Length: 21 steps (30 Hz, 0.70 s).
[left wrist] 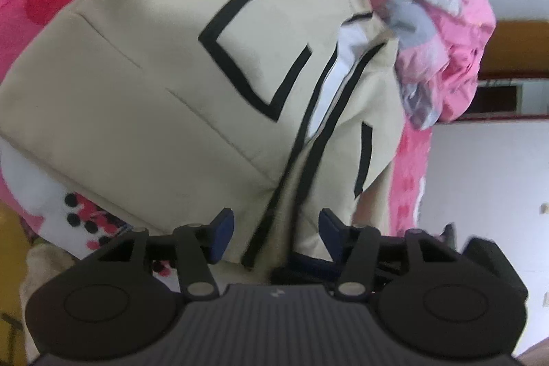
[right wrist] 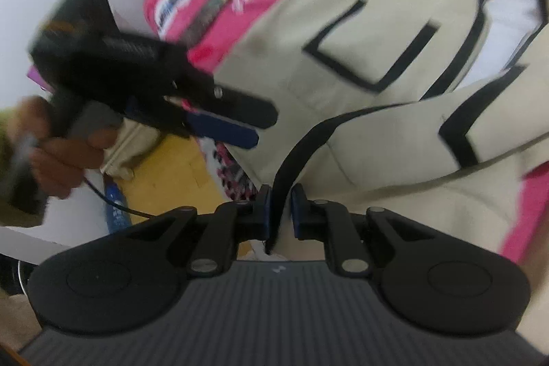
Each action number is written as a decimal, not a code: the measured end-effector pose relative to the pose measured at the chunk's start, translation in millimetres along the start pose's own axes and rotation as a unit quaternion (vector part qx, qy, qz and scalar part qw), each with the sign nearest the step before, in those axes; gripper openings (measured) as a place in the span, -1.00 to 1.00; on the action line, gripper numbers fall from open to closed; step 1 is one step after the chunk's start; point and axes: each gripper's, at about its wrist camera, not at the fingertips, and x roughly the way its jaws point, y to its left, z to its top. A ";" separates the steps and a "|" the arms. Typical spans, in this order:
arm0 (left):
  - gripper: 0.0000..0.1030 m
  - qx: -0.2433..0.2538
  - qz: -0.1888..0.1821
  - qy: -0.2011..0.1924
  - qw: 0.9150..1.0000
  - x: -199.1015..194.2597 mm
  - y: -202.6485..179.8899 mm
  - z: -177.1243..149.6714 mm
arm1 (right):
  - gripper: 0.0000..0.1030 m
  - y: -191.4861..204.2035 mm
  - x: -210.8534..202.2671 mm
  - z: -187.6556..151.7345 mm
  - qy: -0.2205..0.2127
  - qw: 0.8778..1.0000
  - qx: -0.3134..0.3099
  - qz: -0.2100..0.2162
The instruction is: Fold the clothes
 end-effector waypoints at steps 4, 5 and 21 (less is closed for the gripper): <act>0.09 0.045 0.044 0.031 0.998 21.1 -5.9 7.7 | -0.37 -1.9 21.8 -7.2 0.038 0.998 0.040 -0.007; 0.09 0.063 0.058 0.036 0.996 26.7 -9.4 8.2 | -0.27 -2.3 19.5 -8.5 0.039 0.998 0.048 -0.006; 0.02 0.164 0.158 0.046 0.973 61.6 -41.2 4.4 | 0.61 -211.1 -144.7 -147.1 -0.069 0.862 0.479 -0.153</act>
